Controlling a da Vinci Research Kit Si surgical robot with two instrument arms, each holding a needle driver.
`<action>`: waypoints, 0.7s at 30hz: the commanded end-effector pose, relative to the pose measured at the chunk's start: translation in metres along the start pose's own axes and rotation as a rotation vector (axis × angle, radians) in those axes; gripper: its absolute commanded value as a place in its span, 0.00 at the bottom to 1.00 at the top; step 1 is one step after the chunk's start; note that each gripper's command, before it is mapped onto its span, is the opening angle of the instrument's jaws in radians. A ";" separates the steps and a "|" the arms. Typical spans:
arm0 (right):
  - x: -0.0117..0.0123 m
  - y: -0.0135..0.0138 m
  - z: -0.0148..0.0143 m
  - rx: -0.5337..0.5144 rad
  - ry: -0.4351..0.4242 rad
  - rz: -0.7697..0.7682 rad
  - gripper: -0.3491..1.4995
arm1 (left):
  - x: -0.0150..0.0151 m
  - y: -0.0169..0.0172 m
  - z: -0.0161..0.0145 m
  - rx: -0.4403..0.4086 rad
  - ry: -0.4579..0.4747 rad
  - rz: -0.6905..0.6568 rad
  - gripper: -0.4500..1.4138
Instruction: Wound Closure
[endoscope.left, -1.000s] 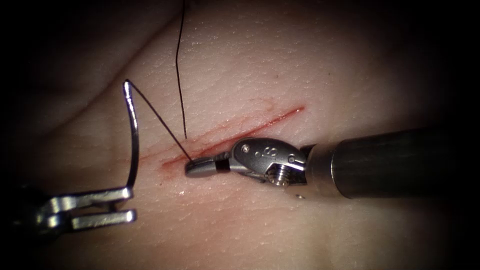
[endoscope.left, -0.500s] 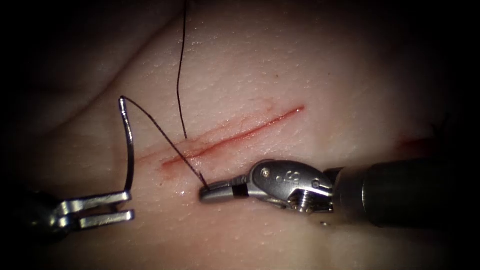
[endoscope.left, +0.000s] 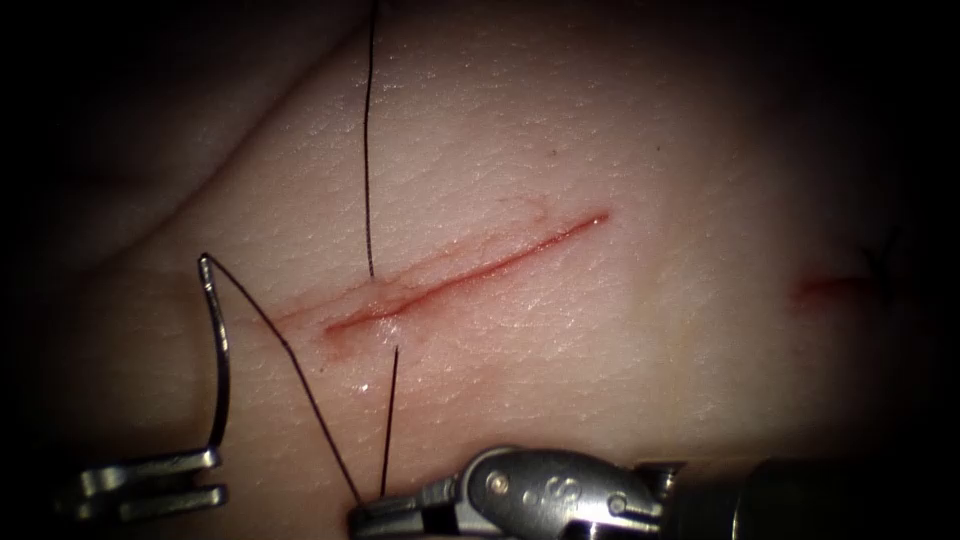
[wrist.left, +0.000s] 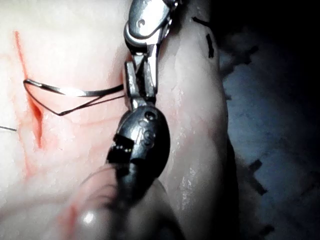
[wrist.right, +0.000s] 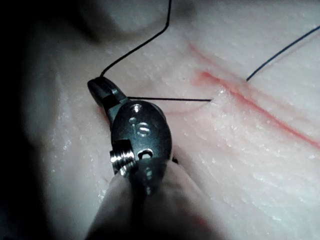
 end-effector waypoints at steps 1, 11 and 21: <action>0.0003 0.0006 0.0008 0.001 0.005 -0.023 0.23 | -0.0004 0.0007 0.0000 0.002 -0.005 -0.004 0.00; -0.0001 0.0051 -0.0014 -0.074 -0.026 -0.162 0.84 | -0.0002 -0.0007 -0.0056 0.087 -0.027 -0.017 0.00; -0.0024 0.0093 -0.0013 -0.224 -0.138 -0.257 0.85 | -0.0001 -0.0010 -0.0074 0.124 -0.044 -0.018 0.00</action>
